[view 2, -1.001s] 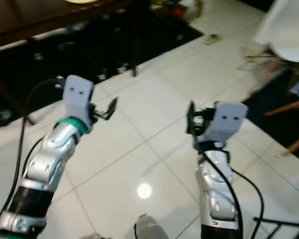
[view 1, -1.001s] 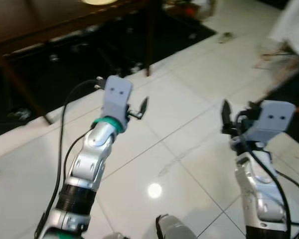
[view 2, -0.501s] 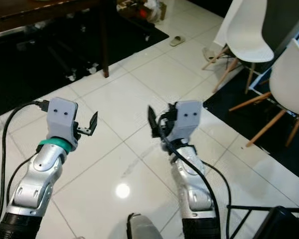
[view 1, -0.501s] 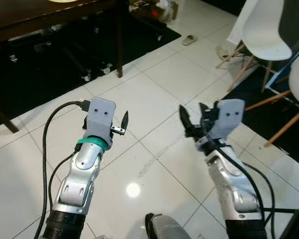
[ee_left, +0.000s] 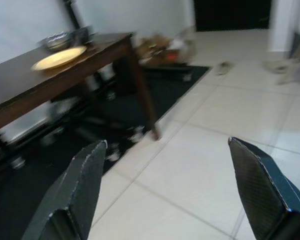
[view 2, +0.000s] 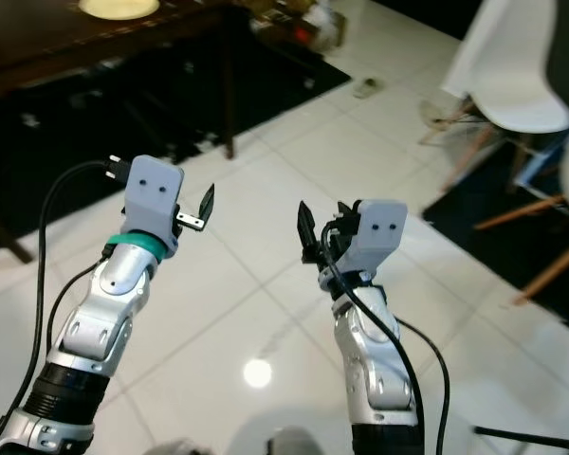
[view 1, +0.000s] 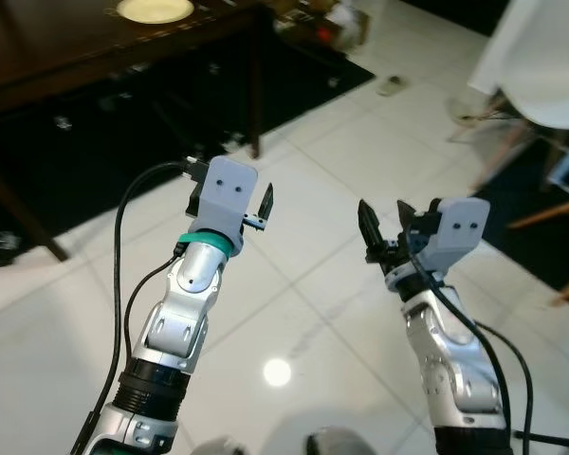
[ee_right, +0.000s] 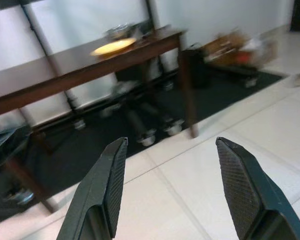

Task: Setting the table

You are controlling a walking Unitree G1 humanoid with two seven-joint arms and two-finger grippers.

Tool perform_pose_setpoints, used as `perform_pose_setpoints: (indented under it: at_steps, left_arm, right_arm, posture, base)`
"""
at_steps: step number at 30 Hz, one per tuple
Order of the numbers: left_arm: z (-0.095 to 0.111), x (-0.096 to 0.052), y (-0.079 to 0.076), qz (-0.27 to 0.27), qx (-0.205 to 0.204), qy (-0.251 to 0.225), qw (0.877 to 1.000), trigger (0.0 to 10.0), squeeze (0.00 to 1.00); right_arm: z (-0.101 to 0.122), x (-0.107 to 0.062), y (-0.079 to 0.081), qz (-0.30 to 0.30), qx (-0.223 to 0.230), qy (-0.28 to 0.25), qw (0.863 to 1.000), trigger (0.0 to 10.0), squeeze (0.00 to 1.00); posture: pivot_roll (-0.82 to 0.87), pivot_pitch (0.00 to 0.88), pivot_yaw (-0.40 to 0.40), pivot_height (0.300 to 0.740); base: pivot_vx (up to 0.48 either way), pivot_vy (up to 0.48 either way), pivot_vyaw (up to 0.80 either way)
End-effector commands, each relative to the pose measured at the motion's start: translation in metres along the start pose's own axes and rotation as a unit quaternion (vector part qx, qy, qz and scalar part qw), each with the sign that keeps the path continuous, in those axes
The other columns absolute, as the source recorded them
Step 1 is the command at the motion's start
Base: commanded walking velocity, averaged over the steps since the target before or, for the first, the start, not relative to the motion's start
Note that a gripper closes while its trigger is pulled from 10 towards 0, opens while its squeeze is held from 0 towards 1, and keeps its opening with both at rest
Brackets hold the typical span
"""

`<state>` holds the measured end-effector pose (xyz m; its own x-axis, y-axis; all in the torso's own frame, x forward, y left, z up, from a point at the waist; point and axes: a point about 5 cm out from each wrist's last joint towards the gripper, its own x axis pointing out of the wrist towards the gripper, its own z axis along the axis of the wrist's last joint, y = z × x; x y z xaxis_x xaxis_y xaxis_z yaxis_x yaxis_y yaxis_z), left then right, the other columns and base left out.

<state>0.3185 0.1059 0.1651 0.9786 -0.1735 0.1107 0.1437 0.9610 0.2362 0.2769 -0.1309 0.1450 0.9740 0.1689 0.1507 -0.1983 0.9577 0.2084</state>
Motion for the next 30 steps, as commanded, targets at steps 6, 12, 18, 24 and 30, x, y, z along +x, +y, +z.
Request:
perform_pose_setpoints:
  at_steps: [6, 12, 18, 24, 30]
  left_arm:
    - [-0.002, 0.002, -0.007, -0.011, 0.004, 0.0, 1.0, 10.0, 0.0]
    - [0.002, 0.003, -0.005, 0.002, 0.003, -0.011, 1.0, 10.0, 0.0]
    - [0.008, 0.003, -0.002, 0.021, -0.011, -0.037, 0.999, 10.0, 0.0]
    - [0.015, 0.005, -0.002, 0.047, -0.026, -0.057, 0.997, 10.0, 0.0]
    - [0.013, 0.012, 0.022, 0.095, -0.02, -0.053, 0.994, 10.0, 0.0]
  right_arm:
    - [0.002, 0.002, -0.007, -0.016, -0.003, -0.005, 1.0, 10.0, 0.0]
    - [0.008, 0.005, -0.002, 0.017, -0.014, -0.01, 1.0, 10.0, 0.0]
    - [0.023, 0.01, 0.014, 0.089, -0.051, -0.027, 0.994, 10.0, 0.0]
    - [0.039, 0.017, 0.02, 0.116, -0.057, -0.048, 0.99, 10.0, 0.0]
    - [0.051, 0.024, 0.013, 0.114, -0.054, -0.062, 0.99, 10.0, 0.0]
  posture:
    - [-0.12, 0.0, 0.088, 0.74]
    - [-0.12, 0.0, 0.09, 0.74]
    - [-0.13, 0.0, 0.084, 0.74]
    - [-0.13, 0.0, 0.069, 0.74]
    - [-0.12, 0.0, 0.061, 0.74]
  base:
    - [0.421, 0.0, 0.0]
    - [0.422, 0.0, 0.0]
    - [0.414, 0.0, 0.0]
    - [0.4, 0.0, 0.0]
    - [0.392, 0.0, 0.0]
